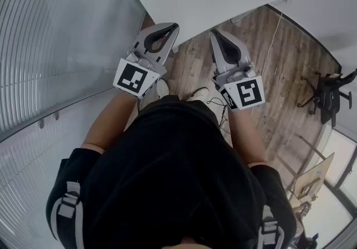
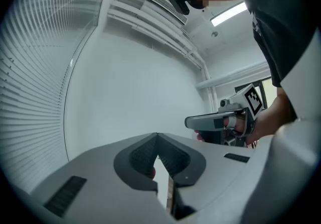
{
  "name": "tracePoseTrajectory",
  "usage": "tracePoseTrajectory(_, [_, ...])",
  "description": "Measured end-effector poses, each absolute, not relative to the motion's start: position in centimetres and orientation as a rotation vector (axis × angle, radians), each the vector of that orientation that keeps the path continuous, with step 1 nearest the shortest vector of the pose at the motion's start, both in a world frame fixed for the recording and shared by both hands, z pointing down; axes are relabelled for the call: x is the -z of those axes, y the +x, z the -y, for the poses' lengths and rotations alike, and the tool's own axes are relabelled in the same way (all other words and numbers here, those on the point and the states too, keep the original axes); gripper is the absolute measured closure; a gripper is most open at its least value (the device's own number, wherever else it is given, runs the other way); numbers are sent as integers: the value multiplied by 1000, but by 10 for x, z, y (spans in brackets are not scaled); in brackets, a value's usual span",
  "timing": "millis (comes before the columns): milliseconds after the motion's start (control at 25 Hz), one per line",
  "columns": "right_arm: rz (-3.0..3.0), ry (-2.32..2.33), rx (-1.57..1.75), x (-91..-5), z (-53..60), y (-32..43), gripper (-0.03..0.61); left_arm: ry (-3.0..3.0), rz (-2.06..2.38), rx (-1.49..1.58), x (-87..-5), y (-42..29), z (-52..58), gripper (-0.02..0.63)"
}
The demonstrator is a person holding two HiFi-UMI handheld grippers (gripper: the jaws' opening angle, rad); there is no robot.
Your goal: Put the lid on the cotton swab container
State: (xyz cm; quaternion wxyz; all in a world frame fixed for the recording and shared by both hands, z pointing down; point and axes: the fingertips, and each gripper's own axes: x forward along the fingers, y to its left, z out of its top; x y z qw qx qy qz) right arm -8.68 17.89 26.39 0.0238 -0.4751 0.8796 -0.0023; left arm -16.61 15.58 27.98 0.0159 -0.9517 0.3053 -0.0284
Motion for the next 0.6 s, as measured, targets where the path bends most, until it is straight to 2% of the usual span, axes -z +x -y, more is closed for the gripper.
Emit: tracePoseTrajectory(600, [-2715,-1461,49,-274,-195,-62,571,-2951,-1006,62,-283,-157,-168,614])
